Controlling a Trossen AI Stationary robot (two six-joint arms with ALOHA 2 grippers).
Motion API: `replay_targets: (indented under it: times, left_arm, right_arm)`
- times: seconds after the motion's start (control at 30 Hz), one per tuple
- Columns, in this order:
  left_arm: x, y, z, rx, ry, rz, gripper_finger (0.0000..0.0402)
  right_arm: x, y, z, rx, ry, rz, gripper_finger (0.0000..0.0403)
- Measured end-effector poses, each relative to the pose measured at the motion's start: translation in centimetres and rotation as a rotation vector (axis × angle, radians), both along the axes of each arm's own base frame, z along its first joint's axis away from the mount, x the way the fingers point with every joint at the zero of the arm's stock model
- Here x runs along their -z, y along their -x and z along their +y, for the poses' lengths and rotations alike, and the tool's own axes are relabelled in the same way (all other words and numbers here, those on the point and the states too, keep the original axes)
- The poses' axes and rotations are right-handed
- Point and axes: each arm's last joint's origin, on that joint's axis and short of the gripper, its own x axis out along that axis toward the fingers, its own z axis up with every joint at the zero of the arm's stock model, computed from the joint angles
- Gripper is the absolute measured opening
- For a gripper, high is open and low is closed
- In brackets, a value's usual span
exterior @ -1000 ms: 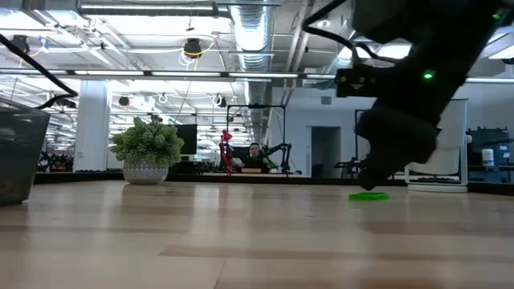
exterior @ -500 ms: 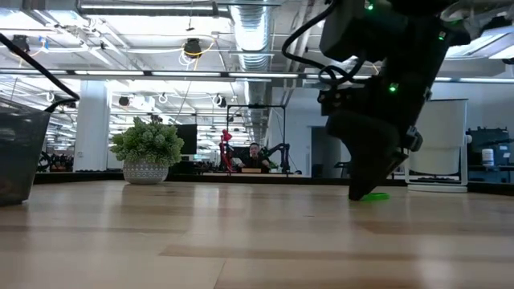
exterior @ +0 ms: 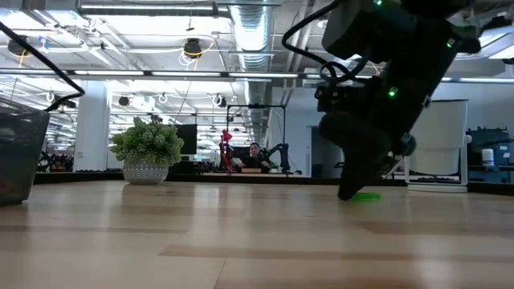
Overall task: Pick and place items into bin
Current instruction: Put the green rubber band into the black bin
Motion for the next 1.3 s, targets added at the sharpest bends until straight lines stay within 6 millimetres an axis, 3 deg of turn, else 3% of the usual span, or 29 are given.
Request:
replay_targets:
  times: [0.1,0.33,0.57,0.73,1.03,1.3]
  left_arm:
    - [-0.1,-0.1,0.0,0.005,-0.021,-0.032,0.0096]
    - [-0.2,-0.3,0.1,0.014,-0.067,-0.111,0.0096]
    - [-0.6,-1.2,-0.4,0.138,-0.186,-0.29,0.0096]
    - [-1.1,-2.4,-0.8,0.233,-0.302,-0.391,0.0096]
    - [-1.3,-4.9,-0.6,0.365,-0.392,-0.343,0.0096]
    - [-0.6,-6.0,-1.5,0.508,-0.394,-0.408,0.0096]
  right_arm:
    - [-0.5,-0.9,1.6,-0.053,0.024,-0.11,0.0003]
    - [-4.9,-4.2,5.6,-0.313,0.074,-0.436,0.0002]
    - [-8.1,-5.8,7.1,-0.469,0.061,-0.693,0.0002]
    - [-7.9,-5.8,7.5,-0.567,-0.041,-0.679,0.0001]
    - [-8.2,-5.3,9.0,-0.737,-0.211,-0.703,0.0001]
    - [-8.0,-5.6,8.9,-0.739,-0.209,-0.718,0.0001]
